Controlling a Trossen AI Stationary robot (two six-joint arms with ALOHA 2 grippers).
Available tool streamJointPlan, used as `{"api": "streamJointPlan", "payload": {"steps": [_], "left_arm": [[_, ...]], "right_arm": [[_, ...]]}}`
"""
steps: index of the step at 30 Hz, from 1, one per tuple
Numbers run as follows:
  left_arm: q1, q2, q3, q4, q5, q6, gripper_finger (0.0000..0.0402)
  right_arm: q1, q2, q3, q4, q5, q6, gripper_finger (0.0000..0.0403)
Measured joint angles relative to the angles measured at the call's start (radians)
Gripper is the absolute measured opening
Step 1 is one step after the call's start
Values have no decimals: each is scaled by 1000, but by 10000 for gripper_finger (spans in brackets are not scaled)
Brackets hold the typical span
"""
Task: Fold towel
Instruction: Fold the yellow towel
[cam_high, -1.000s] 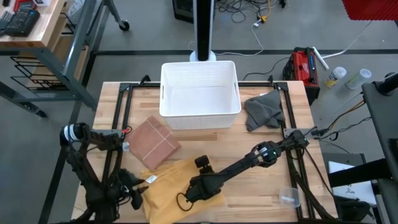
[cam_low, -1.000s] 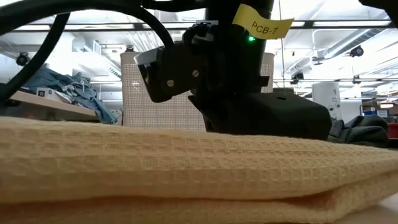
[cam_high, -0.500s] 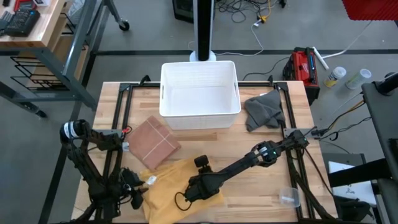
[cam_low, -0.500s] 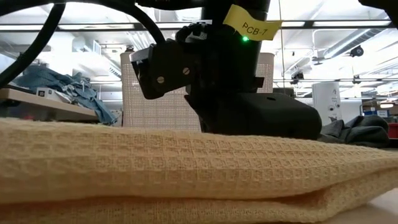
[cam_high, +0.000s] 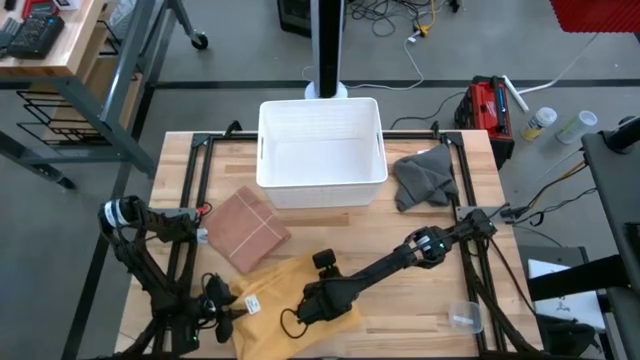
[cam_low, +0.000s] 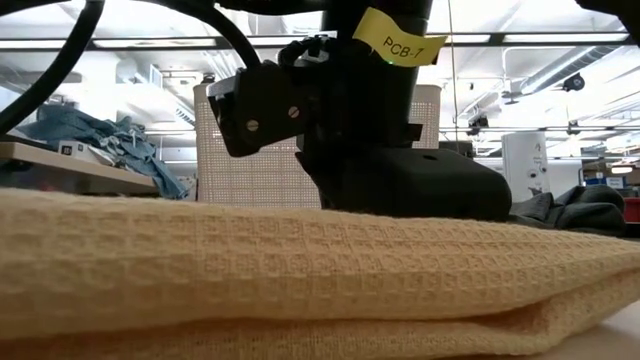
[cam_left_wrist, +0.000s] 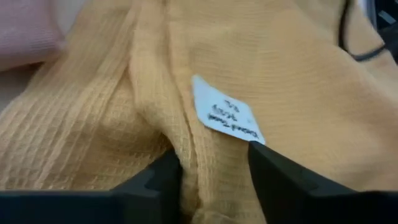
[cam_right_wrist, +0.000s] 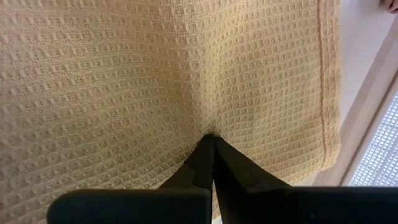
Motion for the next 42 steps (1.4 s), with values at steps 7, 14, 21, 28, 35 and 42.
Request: {"api": "streamJointPlan", "payload": {"steps": [7, 14, 21, 28, 35, 42], "left_arm": [[0, -17, 50, -87, 17, 21, 15], [2, -39, 97, -173, 16, -7, 6], [6, -53, 245, -523, 62, -114, 4], [10, -52, 267, -766, 203, -233, 4], [15, -52, 230, -781, 203, -306, 17], [17, -53, 229, -834, 293, -416, 8]], "right_arm": [[0, 0, 0, 0, 2, -25, 0], [0, -13, 0, -8, 1, -6, 0], [3, -56, 33, -17, 17, 1, 0], [2, -56, 53, -15, 23, 1, 0], [2, -56, 50, 16, -17, -20, 0], [6, -37, 37, 196, -139, -72, 0]]}}
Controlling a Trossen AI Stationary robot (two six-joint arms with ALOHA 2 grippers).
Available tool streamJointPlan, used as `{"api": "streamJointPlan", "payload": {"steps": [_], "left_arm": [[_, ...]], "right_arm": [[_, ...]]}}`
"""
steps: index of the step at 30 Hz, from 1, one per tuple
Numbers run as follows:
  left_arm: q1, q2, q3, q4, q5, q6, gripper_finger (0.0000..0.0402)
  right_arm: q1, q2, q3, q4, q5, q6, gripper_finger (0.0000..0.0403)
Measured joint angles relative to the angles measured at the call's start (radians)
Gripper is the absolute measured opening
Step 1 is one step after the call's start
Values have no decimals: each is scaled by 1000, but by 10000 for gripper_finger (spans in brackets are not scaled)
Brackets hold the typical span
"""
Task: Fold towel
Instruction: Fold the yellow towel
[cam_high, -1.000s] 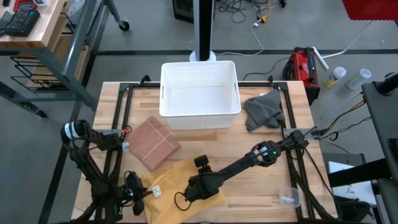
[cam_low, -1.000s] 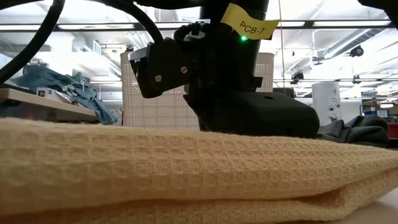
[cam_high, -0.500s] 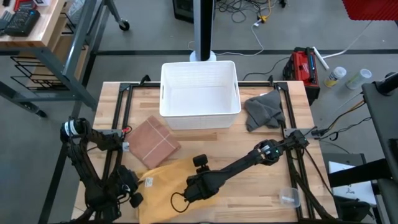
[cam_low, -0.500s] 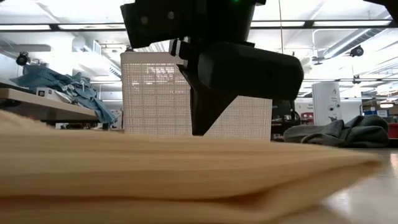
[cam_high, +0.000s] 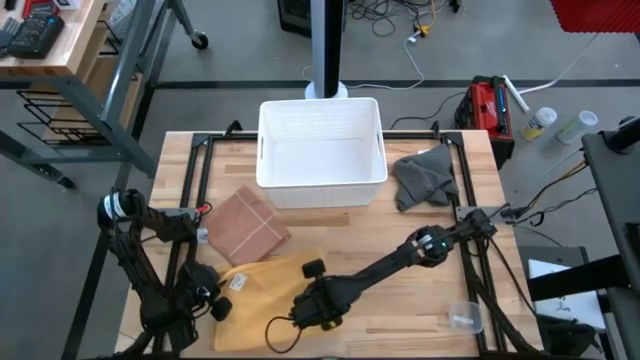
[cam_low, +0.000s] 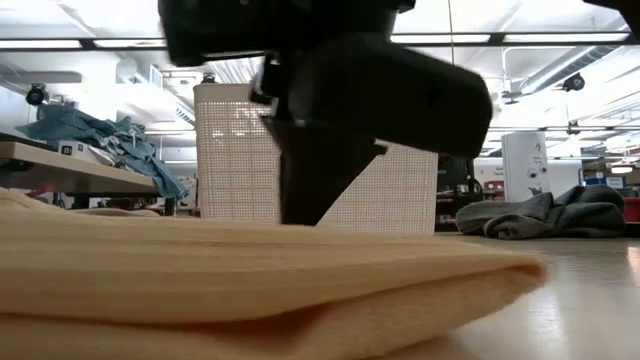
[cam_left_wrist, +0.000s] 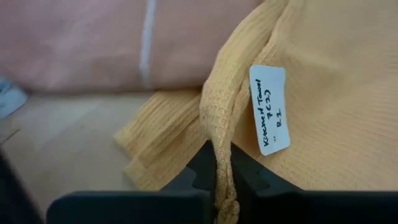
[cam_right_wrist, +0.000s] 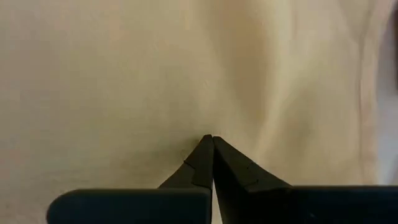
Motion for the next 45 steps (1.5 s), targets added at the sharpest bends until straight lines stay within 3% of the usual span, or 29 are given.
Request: {"api": "streamJointPlan", "payload": {"steps": [3, 6, 12, 17, 20, 25, 37, 45], "left_arm": [[0, 0, -5, 0, 32, -2, 11], [0, 0, -9, -5, 34, -2, 6], [4, -1, -36, -61, 39, -13, 6], [10, -2, -82, -68, 155, -32, 6], [9, -2, -96, -63, 206, -38, 9], [8, -2, -87, -60, 170, -19, 17], [6, -2, 71, -21, 153, 212, 50], [6, -3, 83, -157, 302, 258, 38]], "right_arm": [[2, 2, -1, 79, -27, 1, 0], [5, 2, -1, 162, -119, -6, 0], [30, 12, -2, 193, -256, -62, 0], [47, 20, -23, 172, -306, -73, 0], [52, 18, -45, 176, -303, -72, 0], [52, 17, -49, 179, -301, -51, 0], [39, -52, -57, 203, -187, 42, 0], [21, -78, -56, 234, -5, 112, 0]]}}
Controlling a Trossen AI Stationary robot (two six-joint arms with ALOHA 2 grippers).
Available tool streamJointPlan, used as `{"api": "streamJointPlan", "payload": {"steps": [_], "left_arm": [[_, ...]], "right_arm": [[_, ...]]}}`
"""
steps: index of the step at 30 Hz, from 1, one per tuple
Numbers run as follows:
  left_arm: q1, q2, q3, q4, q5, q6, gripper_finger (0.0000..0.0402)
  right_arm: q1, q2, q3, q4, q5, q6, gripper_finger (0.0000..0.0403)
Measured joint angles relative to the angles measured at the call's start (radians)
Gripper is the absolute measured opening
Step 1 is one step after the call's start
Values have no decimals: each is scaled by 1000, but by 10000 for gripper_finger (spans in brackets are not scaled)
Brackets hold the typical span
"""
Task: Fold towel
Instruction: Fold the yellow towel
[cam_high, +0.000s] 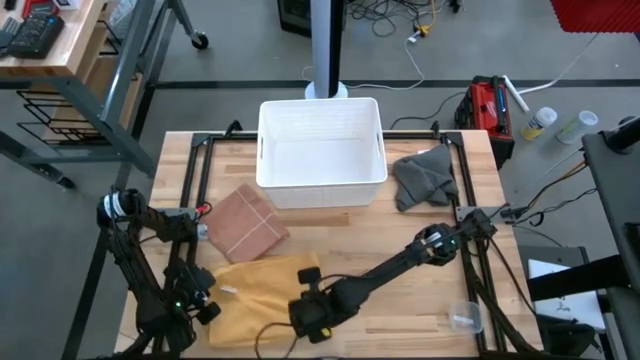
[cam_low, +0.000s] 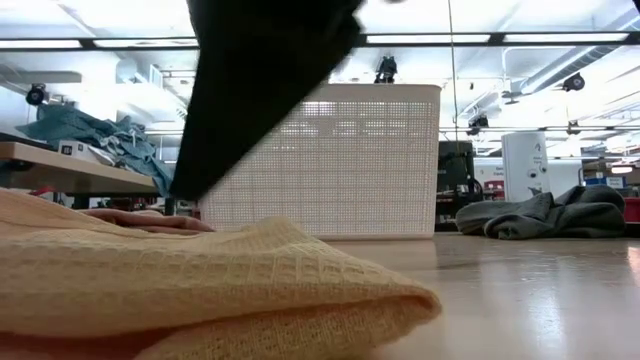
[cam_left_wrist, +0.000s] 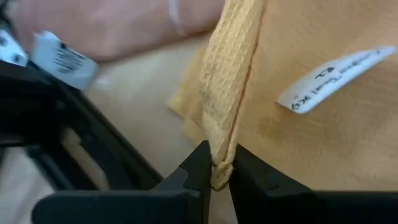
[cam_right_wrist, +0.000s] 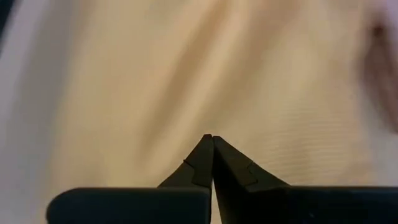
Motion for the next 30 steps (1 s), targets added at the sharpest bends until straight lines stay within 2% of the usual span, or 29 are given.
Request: {"api": "streamJointPlan", "payload": {"steps": [2, 6, 13, 16, 25, 27, 30], "left_arm": [[0, 0, 1, -36, -4, 3, 37], [0, -2, 1, -96, -22, 3, 41], [-1, -2, 0, -46, -23, 18, 55], [-3, 1, -1, -26, 6, -12, 63], [-26, 0, 9, 41, 26, -50, 126], [-31, -2, 34, 79, -4, -50, 138], [-33, -2, 69, 223, -193, -35, 150]], "right_arm": [[-18, -1, 0, 28, 42, 47, 0], [-58, 25, -5, 62, 38, 88, 0], [-108, 71, -24, 33, 18, 168, 0], [-112, 67, -61, 17, 19, 184, 0], [-102, 57, -92, -7, 30, 194, 0], [-102, 56, -93, -11, 26, 190, 0], [-101, 56, -93, -12, 24, 197, 0]]}}
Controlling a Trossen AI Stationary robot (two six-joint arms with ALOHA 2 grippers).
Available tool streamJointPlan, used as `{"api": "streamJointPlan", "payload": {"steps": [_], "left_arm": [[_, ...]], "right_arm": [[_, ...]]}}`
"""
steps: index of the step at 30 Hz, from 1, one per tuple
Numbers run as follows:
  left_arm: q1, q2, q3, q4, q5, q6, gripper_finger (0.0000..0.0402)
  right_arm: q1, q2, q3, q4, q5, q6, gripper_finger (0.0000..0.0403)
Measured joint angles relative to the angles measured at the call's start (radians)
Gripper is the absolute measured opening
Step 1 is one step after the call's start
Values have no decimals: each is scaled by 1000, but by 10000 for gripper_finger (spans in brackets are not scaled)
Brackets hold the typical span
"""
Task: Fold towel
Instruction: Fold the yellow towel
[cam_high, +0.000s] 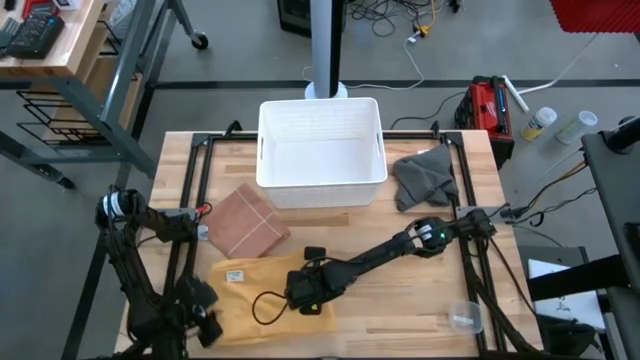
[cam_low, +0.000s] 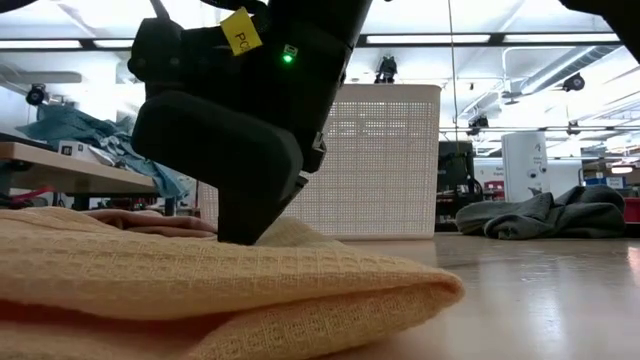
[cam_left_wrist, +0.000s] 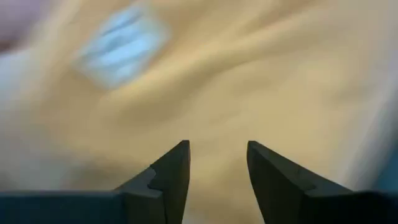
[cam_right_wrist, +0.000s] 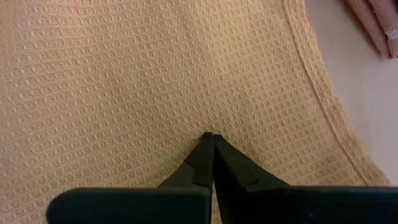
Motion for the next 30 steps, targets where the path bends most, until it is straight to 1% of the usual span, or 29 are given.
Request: {"api": "streamJointPlan", "payload": {"steps": [2, 3, 4, 6, 7, 8, 10, 11, 13, 15, 20, 22, 26, 30], "left_arm": [[2, 4, 3, 144, -151, 54, 152], [6, 12, 1, 218, -203, 99, 152], [14, 26, -1, 286, -231, 145, 150], [32, 68, -5, 371, -229, 207, 144], [40, 95, -5, 392, -210, 213, 140], [50, 125, -5, 404, -168, 214, 135], [66, 181, 0, 406, -16, 190, 124], [69, 200, 7, 403, 33, 175, 119], [72, 224, 22, 452, 164, 145, 109], [54, 239, 44, 477, 167, 147, 99], [2, 223, 137, 421, 31, 207, 76], [-11, 209, 202, 355, -21, 214, 70], [-13, 219, 282, 169, -71, 206, 57], [-2, 213, 294, 43, -224, 193, 44]], "right_arm": [[1, 0, 0, 0, -1, 1, 0], [1, 0, 0, 0, -1, 1, 0], [2, 0, 0, 0, -1, 5, 0], [4, 0, -1, 0, -2, 11, 0], [5, 0, -1, -1, -4, 13, 0], [8, 0, -1, -2, -4, 13, 0], [12, 1, -2, -8, -5, 14, 0], [14, 1, -2, -13, -6, 17, 0], [14, 0, 0, -35, -11, 36, 0], [14, 0, 0, -61, -13, 61, 0], [9, -1, -1, -95, -6, 80, 0], [9, -2, -2, -98, -1, 80, 0], [19, -16, 10, -95, 3, 80, 0], [36, -29, 41, -85, -3, 77, 0]]}}
